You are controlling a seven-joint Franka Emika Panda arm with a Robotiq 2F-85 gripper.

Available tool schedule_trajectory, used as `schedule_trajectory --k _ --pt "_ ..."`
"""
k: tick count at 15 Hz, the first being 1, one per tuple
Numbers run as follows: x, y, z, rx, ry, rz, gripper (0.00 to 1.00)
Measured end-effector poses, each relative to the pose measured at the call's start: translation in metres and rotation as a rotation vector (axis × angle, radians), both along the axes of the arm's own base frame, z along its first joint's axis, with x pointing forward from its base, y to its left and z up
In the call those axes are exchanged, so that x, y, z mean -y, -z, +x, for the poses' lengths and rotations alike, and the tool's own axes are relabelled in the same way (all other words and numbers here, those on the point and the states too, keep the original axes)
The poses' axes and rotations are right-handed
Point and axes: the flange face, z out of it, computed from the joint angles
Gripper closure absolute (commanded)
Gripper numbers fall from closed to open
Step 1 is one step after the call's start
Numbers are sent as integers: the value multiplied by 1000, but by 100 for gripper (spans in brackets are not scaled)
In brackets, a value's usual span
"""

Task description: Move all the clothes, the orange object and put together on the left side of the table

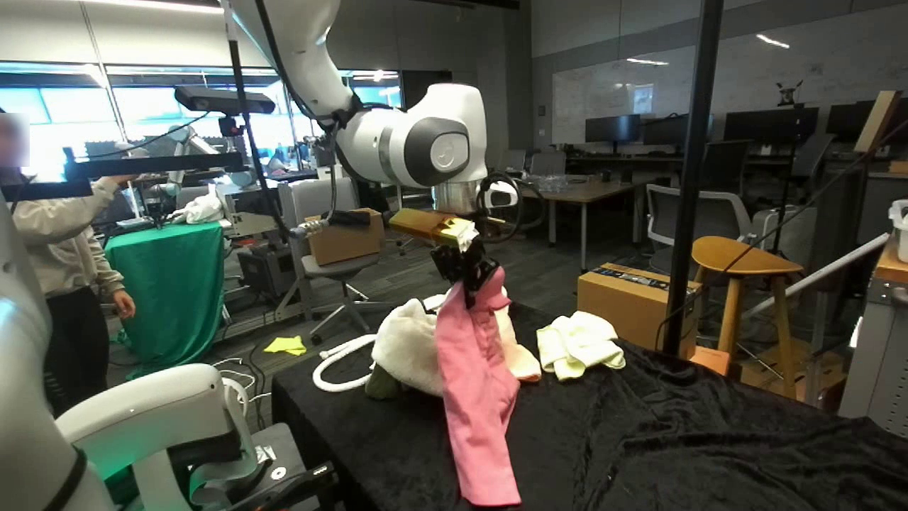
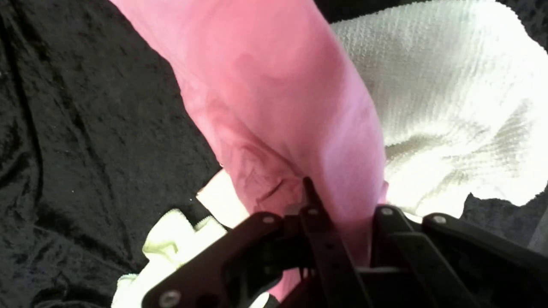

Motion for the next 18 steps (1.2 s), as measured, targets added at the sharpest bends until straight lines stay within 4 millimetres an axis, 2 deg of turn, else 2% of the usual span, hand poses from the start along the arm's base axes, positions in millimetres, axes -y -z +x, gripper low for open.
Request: schedule_trajectory --k 6,14,18 --pt "-19 -29 -1 -41 -34 2 88" --pt "-12 -89 -19 -37 -90 7 88" --pt "-5 -113 -26 -42 -120 25 88"
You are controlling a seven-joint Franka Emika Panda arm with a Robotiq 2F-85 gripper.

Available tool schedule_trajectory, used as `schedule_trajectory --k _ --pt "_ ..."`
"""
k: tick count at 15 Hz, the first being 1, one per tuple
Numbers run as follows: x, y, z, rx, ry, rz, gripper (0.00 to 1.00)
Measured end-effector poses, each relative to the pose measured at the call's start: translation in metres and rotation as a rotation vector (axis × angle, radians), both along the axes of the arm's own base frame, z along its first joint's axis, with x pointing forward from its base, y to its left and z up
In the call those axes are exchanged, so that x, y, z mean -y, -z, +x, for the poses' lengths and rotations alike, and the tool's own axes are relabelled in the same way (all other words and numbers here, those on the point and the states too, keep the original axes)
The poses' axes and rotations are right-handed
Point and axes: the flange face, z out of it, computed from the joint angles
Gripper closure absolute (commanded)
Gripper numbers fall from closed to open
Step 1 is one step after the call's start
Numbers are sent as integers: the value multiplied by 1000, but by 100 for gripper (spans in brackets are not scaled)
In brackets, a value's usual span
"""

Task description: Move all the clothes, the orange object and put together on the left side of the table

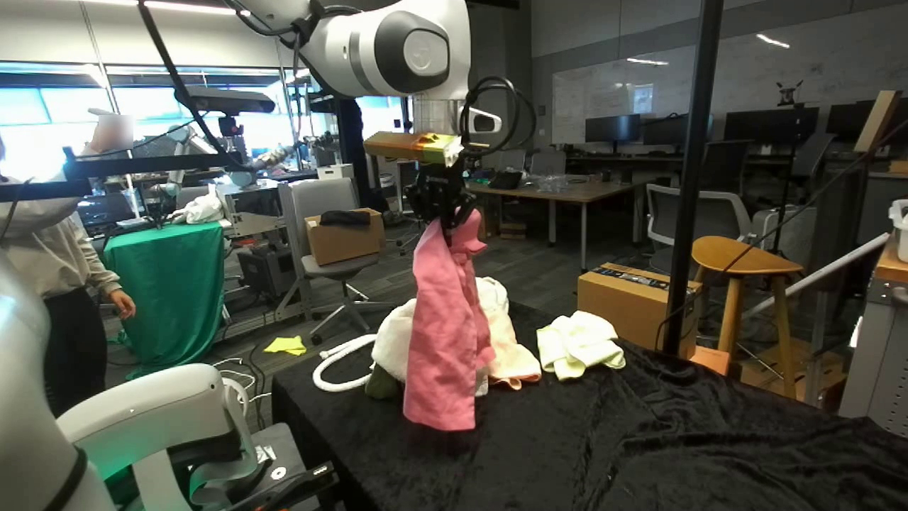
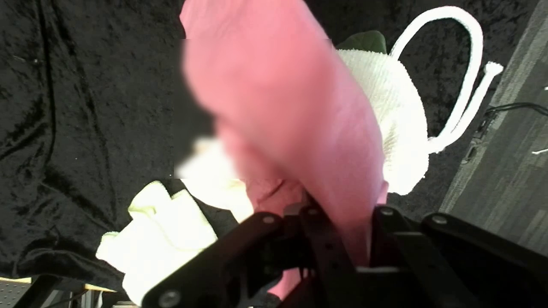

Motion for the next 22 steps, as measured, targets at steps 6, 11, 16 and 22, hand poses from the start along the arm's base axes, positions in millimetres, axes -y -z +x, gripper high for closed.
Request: schedule_trajectory --k 6,11,16,22 --pt "-3 -15 -10 -43 -23 104 88" --pt "-18 -13 -18 -81 -37 150 88" --pt "-45 -5 -32 -114 -77 166 88" --pt "-84 3 -50 -92 -127 161 88"
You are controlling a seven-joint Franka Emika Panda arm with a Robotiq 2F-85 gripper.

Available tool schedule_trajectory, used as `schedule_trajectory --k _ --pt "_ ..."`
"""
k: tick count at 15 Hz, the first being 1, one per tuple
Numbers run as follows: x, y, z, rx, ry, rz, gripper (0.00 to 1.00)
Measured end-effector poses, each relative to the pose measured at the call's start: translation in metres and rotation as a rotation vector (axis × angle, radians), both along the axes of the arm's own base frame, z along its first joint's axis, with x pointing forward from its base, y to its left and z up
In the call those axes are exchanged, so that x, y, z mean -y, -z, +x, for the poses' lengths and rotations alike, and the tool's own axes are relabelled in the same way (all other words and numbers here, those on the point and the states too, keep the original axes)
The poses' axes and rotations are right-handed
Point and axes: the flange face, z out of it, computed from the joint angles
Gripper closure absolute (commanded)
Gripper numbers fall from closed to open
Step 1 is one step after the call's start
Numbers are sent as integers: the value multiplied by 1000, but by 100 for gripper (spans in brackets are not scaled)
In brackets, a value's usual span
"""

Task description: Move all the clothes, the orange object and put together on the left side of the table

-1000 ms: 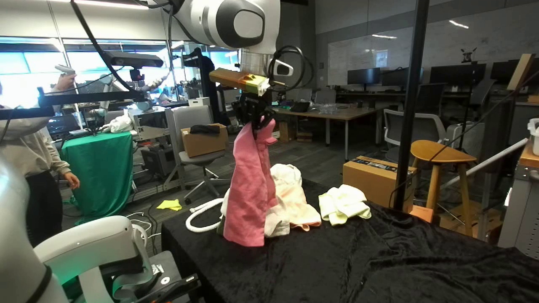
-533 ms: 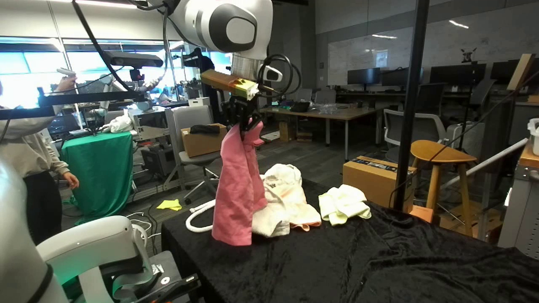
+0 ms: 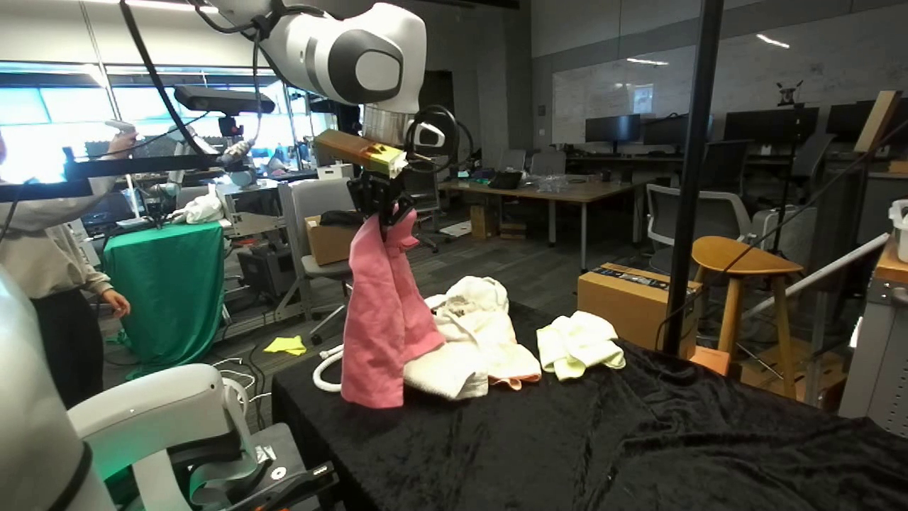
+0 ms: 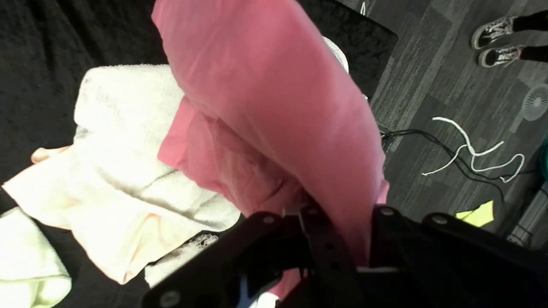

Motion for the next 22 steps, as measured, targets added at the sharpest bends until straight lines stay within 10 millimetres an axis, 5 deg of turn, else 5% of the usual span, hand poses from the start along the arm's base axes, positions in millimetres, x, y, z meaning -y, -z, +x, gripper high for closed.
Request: schedule_trajectory --k 7,16,22 --pt "-47 26 -10 15 26 6 88" --pt "-103 96 -13 -36 123 16 88" --pt "-116 152 5 -69 200 23 88"
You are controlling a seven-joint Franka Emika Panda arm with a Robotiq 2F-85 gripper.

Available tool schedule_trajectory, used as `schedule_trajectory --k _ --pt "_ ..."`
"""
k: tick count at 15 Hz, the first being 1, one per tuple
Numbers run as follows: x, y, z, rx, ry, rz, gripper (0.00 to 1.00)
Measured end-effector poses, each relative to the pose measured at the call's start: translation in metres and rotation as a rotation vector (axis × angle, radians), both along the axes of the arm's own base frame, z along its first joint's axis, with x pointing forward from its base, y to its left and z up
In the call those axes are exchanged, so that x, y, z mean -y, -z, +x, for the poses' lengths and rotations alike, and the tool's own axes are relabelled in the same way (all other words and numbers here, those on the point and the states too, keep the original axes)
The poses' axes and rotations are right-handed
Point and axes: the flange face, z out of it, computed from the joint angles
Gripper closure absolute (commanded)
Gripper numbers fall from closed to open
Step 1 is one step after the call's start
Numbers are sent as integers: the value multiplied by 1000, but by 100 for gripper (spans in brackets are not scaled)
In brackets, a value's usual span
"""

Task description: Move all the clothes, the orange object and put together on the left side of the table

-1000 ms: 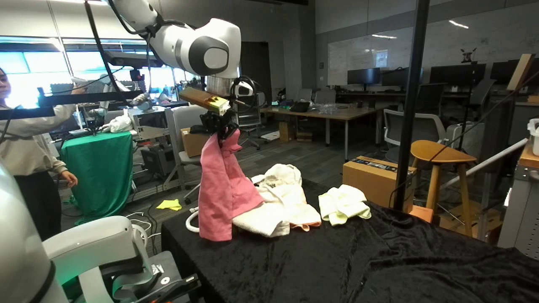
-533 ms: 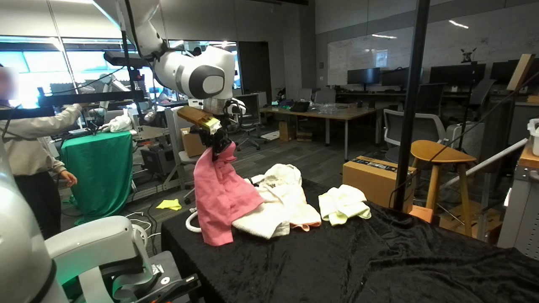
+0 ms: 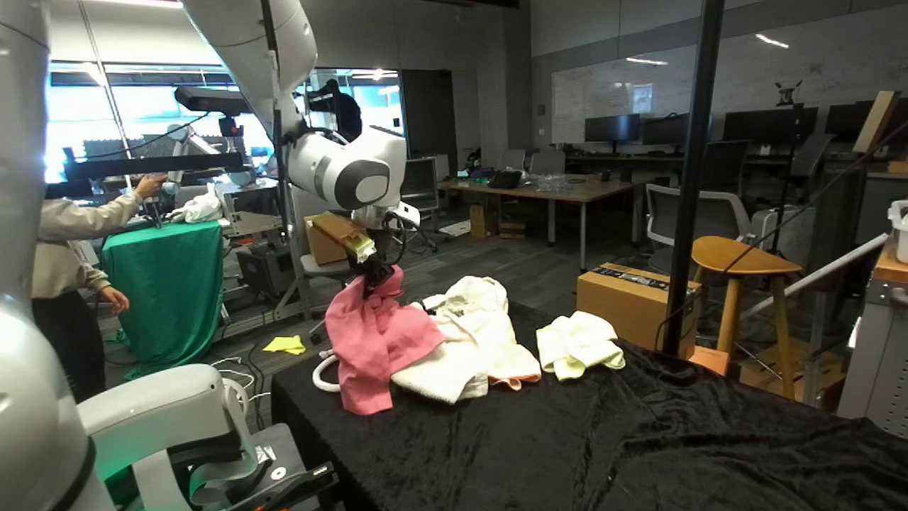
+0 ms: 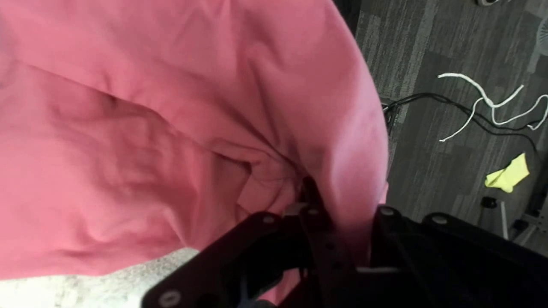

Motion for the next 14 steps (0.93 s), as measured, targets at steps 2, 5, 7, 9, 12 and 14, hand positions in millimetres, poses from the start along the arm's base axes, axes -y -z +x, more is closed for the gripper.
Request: schedule_trajectory --k 2,5,7,9,12,14 --pt "-2 18 6 2 20 -6 88" --pt "-4 41 8 -9 25 -27 88" --pt "-6 56 7 -10 31 -48 88" --pt "-8 69 6 -17 44 -70 88" --pt "-19 85 4 -14 53 -105 89" --pt "-32 93 -2 -5 50 -119 89"
